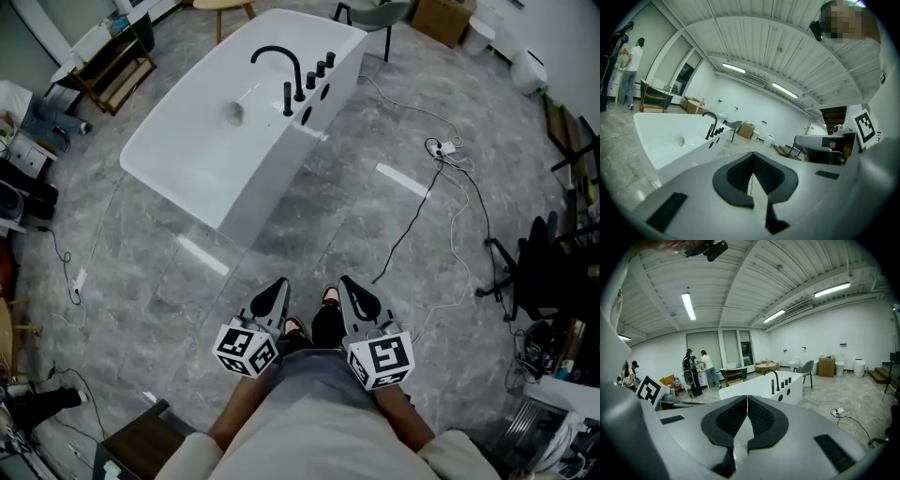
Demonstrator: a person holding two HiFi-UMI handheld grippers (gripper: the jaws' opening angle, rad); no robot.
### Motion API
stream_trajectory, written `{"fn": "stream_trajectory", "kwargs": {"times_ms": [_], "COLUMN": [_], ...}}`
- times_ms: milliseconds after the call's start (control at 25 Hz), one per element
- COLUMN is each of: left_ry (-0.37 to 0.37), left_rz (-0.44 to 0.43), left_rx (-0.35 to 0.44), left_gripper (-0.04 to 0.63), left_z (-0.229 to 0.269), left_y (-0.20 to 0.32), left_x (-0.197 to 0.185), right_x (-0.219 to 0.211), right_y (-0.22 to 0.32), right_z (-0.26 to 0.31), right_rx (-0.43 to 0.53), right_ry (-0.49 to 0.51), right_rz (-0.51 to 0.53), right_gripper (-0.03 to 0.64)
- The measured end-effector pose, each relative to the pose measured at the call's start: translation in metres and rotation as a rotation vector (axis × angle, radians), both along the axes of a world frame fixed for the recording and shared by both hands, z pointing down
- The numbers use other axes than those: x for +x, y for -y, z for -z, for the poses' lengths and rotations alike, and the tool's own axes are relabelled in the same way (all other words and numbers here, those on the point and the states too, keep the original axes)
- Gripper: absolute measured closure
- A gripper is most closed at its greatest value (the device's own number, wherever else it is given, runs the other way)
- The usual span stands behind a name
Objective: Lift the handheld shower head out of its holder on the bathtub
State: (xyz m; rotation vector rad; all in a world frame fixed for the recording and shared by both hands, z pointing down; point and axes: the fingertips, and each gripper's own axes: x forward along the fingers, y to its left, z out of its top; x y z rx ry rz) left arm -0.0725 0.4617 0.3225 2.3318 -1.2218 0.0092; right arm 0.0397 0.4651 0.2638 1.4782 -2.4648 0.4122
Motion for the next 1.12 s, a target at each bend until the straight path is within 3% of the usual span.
{"fn": "stream_trajectory", "kwargs": {"times_ms": [520, 1120], "left_ry": [0.027, 0.045], "left_rz": [0.038, 0.078], "left_rx": [0.012, 0.021], "left_gripper": [0.589, 0.589], "left_z": [0.009, 0.013], "left_y": [0.076, 0.116], "left_x": [0.051, 0.086], "right_x": [0.048, 0.082], "right_y": [0.078, 0.118], "right_z": [0.001, -0.001], "right_rx": [-0.005, -0.001], "right_ry": [0.011, 0.035], "right_rz": [0.06, 0.112], "right_gripper": [0.597, 0.597]}}
